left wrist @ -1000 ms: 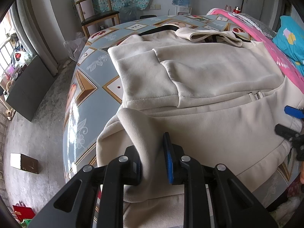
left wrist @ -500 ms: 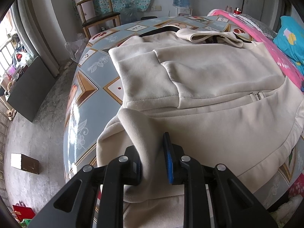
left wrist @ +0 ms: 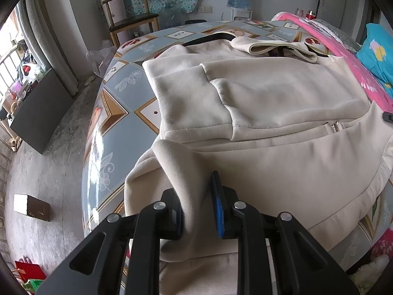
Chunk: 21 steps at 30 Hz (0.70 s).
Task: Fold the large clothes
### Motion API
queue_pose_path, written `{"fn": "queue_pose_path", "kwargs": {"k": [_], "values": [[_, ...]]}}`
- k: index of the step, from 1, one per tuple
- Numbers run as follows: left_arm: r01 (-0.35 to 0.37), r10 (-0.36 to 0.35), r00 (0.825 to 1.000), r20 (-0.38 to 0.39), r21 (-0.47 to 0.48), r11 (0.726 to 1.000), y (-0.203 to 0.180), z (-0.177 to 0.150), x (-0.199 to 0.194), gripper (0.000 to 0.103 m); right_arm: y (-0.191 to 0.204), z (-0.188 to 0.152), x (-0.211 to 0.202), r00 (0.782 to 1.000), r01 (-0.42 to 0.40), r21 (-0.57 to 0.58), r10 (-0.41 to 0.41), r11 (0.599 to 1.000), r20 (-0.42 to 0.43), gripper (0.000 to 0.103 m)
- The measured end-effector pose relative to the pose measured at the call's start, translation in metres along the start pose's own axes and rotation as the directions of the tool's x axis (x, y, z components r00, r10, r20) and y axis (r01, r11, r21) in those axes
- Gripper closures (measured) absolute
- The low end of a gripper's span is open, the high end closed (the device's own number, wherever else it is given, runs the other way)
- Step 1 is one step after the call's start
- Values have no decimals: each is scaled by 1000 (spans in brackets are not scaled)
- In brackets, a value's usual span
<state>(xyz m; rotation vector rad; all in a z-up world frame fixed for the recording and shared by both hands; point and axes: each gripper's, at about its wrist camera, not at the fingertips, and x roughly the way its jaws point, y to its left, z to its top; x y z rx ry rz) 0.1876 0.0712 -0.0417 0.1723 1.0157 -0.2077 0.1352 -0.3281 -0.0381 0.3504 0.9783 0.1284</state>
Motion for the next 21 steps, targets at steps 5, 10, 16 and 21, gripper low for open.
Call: {"fn": "queue_pose_path", "kwargs": {"k": [5,10,16,21], "values": [[-5,5,1000,0,4,1000,-2,0,0,84,1,-1,-12,997,-73,-31,73,997,2,61],[-5,5,1000,2,4,1000,-2,0,0,84,1,6,0,996,-91,-30,91,995,-24,61],[3,-3,1000,0,1,1000,-2,0,0,84,-17,16,20,990,-132,76,136,988,-41,63],[11,-11,1000,4,3,1000,0,0,0,84,-15,7,9,978,-182,86,189,979,-83,63]]}}
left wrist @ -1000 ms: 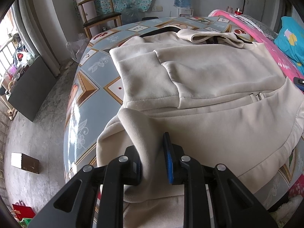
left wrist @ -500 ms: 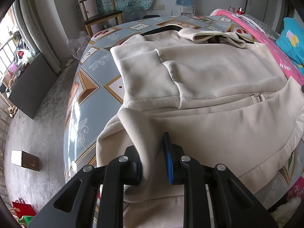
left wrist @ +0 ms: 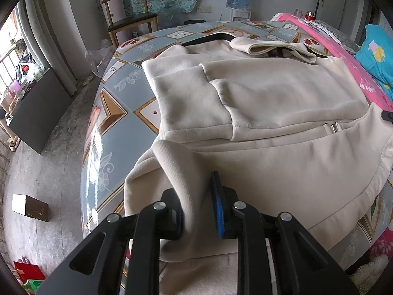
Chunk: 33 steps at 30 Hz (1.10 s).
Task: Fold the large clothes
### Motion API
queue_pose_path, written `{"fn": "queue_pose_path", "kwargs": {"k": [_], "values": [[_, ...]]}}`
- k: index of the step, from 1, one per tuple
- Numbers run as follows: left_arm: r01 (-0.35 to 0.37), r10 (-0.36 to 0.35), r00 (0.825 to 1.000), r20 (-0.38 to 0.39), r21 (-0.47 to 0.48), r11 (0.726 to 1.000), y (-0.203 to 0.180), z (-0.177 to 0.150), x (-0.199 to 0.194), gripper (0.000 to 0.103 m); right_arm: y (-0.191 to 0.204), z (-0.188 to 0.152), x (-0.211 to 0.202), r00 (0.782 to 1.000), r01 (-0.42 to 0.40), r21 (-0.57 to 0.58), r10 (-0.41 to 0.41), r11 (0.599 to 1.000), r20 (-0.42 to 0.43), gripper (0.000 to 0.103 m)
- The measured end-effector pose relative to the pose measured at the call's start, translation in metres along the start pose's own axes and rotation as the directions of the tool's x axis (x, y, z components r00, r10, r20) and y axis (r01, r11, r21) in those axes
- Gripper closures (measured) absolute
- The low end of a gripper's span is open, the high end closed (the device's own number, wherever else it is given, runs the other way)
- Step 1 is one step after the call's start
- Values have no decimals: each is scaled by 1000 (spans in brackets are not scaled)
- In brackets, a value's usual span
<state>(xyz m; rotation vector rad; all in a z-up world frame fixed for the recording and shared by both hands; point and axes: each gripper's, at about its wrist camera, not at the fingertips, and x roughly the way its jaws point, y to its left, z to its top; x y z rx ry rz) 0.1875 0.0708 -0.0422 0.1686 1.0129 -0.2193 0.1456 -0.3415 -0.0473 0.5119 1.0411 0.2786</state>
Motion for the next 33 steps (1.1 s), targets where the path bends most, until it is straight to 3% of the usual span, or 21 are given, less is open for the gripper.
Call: {"fn": "queue_pose_path", "kwargs": {"k": [3,10,14,17,19,24,27,33], "values": [[3,-3,1000,-3,0,1000,1,0,0,84,3,-3,-5,1000,3,-15,-3,1000,-21,65],[0,0,1000,-4,2,1000,1,0,0,84,9,0,12,992,122,-43,-123,992,-22,76],[0,0,1000,-4,5,1000,1,0,0,84,19,-7,11,975,222,-99,-223,970,4,89],[-7,7,1000,-4,6,1000,1,0,0,84,29,-13,5,960,281,-134,-278,950,39,93],[-18,18,1000,-8,7,1000,-1,0,0,84,37,-17,3,944,329,-166,-323,929,66,94],[-77,78,997,-21,26,997,-10,2,0,84,63,-31,9,870,493,-277,-468,825,154,94],[-105,106,994,-28,30,994,-13,3,-1,84,71,-35,18,837,547,-319,-517,774,182,94],[-119,120,992,-41,19,993,-14,4,0,84,72,-34,23,815,578,-333,-550,745,184,94]]}}
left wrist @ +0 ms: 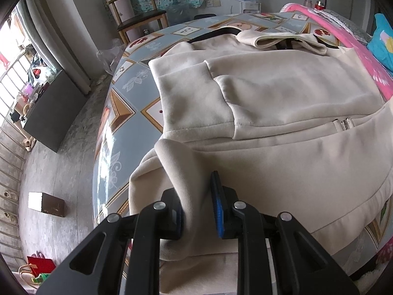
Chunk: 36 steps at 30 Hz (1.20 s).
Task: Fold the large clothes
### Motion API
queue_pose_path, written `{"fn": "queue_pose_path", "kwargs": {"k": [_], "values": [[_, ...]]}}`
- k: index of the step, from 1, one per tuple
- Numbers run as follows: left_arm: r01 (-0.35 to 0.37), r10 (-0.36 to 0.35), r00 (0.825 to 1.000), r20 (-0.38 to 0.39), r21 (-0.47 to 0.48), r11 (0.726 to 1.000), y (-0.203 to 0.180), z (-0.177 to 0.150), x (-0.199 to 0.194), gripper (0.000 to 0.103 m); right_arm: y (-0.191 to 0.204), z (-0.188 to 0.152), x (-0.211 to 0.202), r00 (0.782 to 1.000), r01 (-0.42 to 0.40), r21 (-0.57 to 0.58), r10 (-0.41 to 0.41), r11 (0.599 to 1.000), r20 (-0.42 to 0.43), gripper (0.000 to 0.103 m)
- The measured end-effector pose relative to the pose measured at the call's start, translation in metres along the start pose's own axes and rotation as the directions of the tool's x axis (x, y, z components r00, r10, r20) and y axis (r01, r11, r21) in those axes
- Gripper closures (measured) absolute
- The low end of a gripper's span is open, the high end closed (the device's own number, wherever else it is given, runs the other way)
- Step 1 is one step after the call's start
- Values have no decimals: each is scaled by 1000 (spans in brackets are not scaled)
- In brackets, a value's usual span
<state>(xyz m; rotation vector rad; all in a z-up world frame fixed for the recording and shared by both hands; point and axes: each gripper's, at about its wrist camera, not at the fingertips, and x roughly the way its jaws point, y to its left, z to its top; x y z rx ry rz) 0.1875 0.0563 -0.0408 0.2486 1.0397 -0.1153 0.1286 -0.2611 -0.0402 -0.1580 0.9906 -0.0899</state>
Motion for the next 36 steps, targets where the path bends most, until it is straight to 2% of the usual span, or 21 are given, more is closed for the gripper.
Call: {"fn": "queue_pose_path", "kwargs": {"k": [16,36], "values": [[-2,2,1000,-3,-1,1000,-1,-1,0,84,6,2,9,997,48,-21,-49,999,-53,92],[-17,17,1000,5,12,1000,-2,0,1,84,4,0,10,998,44,-9,-44,999,-50,92]]}}
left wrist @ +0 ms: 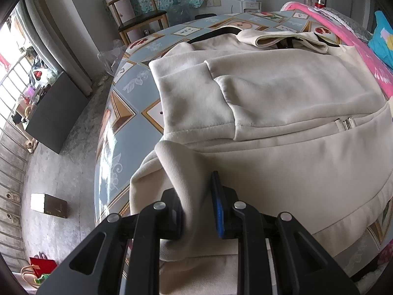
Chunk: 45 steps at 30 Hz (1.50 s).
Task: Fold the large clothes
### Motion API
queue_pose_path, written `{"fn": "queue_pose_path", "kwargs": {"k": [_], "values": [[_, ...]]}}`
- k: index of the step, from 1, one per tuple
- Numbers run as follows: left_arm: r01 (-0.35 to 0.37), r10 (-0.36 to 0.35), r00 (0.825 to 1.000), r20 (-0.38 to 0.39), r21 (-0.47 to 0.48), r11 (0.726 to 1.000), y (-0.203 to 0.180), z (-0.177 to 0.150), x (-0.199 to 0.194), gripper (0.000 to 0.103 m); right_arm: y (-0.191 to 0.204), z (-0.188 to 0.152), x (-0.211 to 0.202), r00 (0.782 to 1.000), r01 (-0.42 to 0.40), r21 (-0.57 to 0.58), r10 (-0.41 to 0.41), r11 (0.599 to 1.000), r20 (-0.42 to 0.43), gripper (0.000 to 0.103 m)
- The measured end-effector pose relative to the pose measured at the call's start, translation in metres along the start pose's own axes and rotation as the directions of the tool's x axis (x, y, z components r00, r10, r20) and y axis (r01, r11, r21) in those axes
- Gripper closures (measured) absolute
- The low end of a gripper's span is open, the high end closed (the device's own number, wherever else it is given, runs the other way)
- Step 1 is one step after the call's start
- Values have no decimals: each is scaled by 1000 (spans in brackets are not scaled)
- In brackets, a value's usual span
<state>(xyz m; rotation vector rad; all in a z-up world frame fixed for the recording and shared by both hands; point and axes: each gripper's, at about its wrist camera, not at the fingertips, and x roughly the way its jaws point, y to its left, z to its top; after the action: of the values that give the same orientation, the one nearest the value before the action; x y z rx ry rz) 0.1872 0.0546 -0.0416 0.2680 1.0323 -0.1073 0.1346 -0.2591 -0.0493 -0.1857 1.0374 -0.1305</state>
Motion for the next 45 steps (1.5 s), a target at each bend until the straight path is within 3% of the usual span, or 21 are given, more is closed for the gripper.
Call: {"fn": "queue_pose_path", "kwargs": {"k": [2,5,12,18,24,30,35,37,41,43,45], "values": [[-14,13,1000,16,13,1000,-1,-1,-1,84,-4,-1,0,1000,-11,23,11,1000,6,93],[-36,34,998,51,32,999,-3,-4,-5,95,-9,-2,-8,999,-27,56,25,998,32,96],[-20,10,977,212,48,999,9,-21,-72,97,-12,-19,-68,984,-36,112,16,993,179,97],[78,-70,953,293,-17,997,28,-15,-118,97,-26,-17,-103,956,-68,187,11,980,292,98],[175,-146,920,364,-47,983,49,36,-124,97,-41,30,-101,932,-77,166,11,983,362,98],[176,-154,909,388,-21,984,64,129,-87,97,-60,112,-72,914,-92,128,33,987,405,98],[169,-152,935,321,-25,985,73,205,-22,97,-77,194,-8,928,-141,151,77,979,364,98],[163,-148,955,257,-41,986,71,228,21,97,-75,214,26,944,-139,157,83,978,320,98],[129,-124,985,123,-31,991,61,241,93,97,-63,229,97,981,-93,154,64,984,184,98],[133,-131,990,50,-34,991,58,237,123,96,-61,230,127,991,-91,160,74,983,110,97],[141,-140,990,17,-61,988,62,234,136,89,-65,229,145,996,-79,186,68,979,64,89]]}}
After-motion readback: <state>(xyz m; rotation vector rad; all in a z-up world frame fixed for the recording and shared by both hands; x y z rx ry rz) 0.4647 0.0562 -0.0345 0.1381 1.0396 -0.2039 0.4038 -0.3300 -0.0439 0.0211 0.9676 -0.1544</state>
